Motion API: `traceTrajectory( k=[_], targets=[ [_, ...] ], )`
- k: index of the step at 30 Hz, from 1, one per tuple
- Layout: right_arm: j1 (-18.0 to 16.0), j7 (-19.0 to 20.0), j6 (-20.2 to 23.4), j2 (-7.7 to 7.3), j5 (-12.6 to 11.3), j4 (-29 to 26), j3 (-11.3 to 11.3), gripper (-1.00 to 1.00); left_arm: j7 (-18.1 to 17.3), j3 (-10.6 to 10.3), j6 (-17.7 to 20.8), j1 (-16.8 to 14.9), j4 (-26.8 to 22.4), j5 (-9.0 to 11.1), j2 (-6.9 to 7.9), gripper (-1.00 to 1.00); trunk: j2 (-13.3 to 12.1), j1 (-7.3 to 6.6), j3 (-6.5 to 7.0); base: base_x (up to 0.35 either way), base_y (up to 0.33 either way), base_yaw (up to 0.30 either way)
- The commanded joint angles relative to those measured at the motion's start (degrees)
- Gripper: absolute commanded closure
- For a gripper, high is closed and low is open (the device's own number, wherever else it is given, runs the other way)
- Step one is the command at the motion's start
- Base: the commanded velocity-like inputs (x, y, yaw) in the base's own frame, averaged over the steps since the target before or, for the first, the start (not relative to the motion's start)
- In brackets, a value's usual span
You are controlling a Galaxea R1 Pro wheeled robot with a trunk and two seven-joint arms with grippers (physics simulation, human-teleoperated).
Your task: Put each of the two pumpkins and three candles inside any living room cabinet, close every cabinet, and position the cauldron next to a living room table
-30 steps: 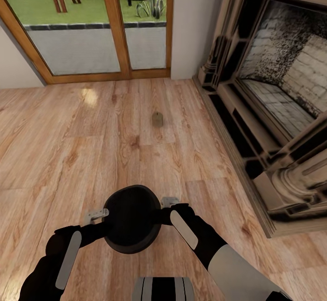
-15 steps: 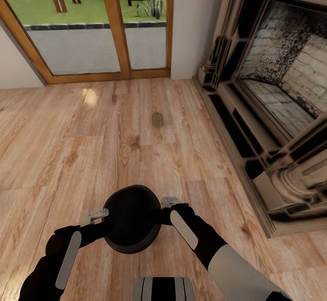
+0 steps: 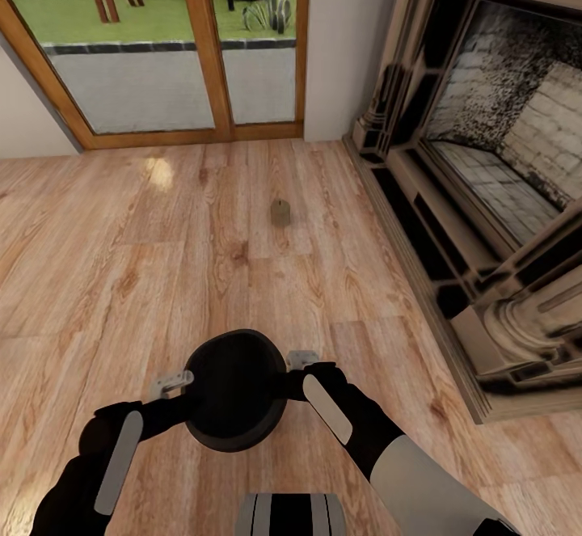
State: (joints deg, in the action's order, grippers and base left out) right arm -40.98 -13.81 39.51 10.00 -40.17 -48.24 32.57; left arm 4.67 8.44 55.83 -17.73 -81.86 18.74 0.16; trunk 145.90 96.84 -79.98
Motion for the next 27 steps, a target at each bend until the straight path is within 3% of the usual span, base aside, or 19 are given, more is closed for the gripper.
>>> traceTrajectory(
  k=[1,11,17,25,26,27],
  targets=[
    [-0.05,-0.60,-0.01,0.00,-0.96,-0.08,0.12,1.00,0.50,0.00,0.24,-0.02,-0.02,0.86,0.08,-1.00,0.02,-0.01,-0.04,0.000,0.000,0.000],
    [-0.05,-0.60,0.04,0.00,-0.88,-0.11,0.12,1.00,0.53,0.02,0.08,-0.83,2.35,1.32,0.36,-1.00,0.02,-0.01,-0.04,0.000,0.000,0.000],
    [-0.06,-0.60,0.04,0.00,-0.87,-0.10,0.12,1.00,0.52,0.17,-0.09,-2.60,7.09,1.06,0.45,-1.00,0.02,-0.01,-0.04,0.000,0.000,0.000],
    [-0.06,-0.60,0.04,0.00,-0.87,-0.15,0.12,1.00,0.52,0.18,-0.12,-2.75,7.58,1.03,0.46,-1.00,0.02,-0.01,-0.04,0.000,0.000,0.000],
    [-0.06,-0.60,0.04,0.00,-0.87,-0.16,0.12,1.00,0.52,0.18,-0.13,-2.75,7.59,1.03,0.44,1.00,0.02,-0.01,-0.04,0.000,0.000,0.000],
    [-0.05,-0.60,0.04,0.00,-0.87,-0.17,0.12,1.00,0.52,0.18,-0.12,-2.75,7.59,1.03,0.45,1.00,0.02,-0.01,-0.04,0.000,0.000,0.000]
  ],
)
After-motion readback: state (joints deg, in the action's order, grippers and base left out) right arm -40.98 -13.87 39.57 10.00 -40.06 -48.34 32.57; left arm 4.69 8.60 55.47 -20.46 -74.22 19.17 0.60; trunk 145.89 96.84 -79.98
